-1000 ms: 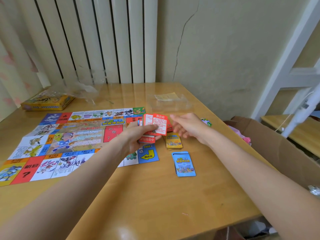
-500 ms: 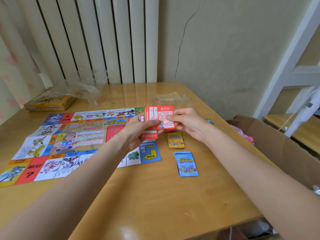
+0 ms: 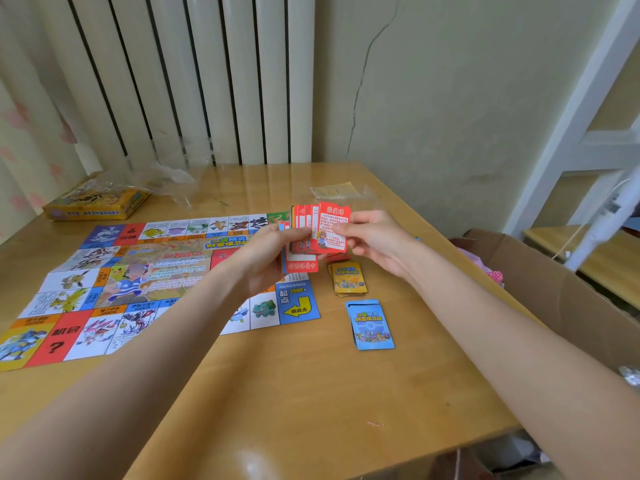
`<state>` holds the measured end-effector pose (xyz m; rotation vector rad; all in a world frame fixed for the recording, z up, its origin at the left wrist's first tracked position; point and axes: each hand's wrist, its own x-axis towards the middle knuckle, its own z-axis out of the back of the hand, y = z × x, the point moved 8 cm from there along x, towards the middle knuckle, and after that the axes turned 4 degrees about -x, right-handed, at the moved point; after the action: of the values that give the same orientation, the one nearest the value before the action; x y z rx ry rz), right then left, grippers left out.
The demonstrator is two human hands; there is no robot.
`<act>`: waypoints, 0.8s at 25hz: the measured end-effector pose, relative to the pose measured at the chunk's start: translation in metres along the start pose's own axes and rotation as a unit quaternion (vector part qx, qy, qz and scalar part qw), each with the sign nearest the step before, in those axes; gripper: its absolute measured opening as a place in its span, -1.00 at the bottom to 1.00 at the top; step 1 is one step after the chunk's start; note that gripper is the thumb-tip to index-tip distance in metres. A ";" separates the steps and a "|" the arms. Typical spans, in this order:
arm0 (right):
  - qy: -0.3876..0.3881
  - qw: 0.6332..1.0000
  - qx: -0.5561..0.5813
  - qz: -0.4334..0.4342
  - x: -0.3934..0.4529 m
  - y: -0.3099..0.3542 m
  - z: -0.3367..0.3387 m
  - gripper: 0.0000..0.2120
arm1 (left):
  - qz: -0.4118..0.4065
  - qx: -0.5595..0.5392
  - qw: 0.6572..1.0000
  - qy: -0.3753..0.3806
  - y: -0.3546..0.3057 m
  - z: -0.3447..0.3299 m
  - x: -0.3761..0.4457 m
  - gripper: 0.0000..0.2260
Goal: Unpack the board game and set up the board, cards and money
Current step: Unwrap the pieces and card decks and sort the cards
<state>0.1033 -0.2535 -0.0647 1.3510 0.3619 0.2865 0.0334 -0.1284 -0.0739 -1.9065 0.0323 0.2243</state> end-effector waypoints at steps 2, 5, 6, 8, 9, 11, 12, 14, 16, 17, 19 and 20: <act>-0.001 1.000 -0.002 -0.007 0.000 -0.001 0.003 -0.93 | -0.009 0.015 1.000 -0.005 -0.001 0.003 0.001 -0.88; 0.015 1.000 -0.002 -0.004 -0.001 0.000 -0.002 -0.96 | -0.021 0.046 0.998 -0.038 -0.001 0.007 0.001 -0.91; 0.019 1.000 -0.003 0.001 -0.002 0.001 -0.004 -0.94 | -0.019 0.043 0.998 -0.036 -0.001 0.006 0.001 -0.92; 0.014 1.000 -0.005 0.005 -0.001 0.001 -0.003 -0.87 | -0.013 0.016 1.000 -0.018 -0.002 0.003 -0.001 -0.92; 0.010 1.000 -0.005 0.005 -0.001 0.002 -0.002 -0.86 | -0.014 0.003 1.000 -0.011 -0.003 0.001 -0.002 -0.91; 0.019 1.000 -0.019 0.005 -0.001 0.004 -0.001 -0.83 | -0.030 0.015 0.999 -0.023 -0.005 0.003 -0.001 -0.91; 0.029 0.999 -0.034 0.004 -0.002 0.004 -0.003 -0.80 | -0.037 0.028 0.998 -0.038 -0.005 0.005 0.000 -0.92; 0.036 0.998 -0.042 0.003 -0.002 0.003 -0.005 -0.78 | -0.036 0.035 0.997 -0.051 -0.003 0.007 0.002 -0.94; 0.021 1.000 -0.021 0.001 -0.001 0.003 -0.001 -0.87 | -0.029 0.010 0.999 -0.023 -0.003 0.003 0.003 -0.93; 0.012 1.000 -0.010 -0.001 0.000 0.002 0.001 -0.93 | -0.025 -0.009 1.000 -0.007 -0.004 0.001 0.003 -0.91; 0.010 1.000 0.014 -0.002 0.002 -0.001 0.001 -0.94 | -0.021 -0.012 1.000 0.004 -0.004 -0.001 0.003 -0.89; 0.016 1.000 0.025 -0.002 0.002 -0.001 -0.002 -0.94 | -0.019 0.000 1.000 0.002 -0.003 -0.001 0.003 -0.90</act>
<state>0.1044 -0.2509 -0.0659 1.3955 0.4010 0.2969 0.0369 -0.1280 -0.0712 -1.9056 -0.0018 0.1953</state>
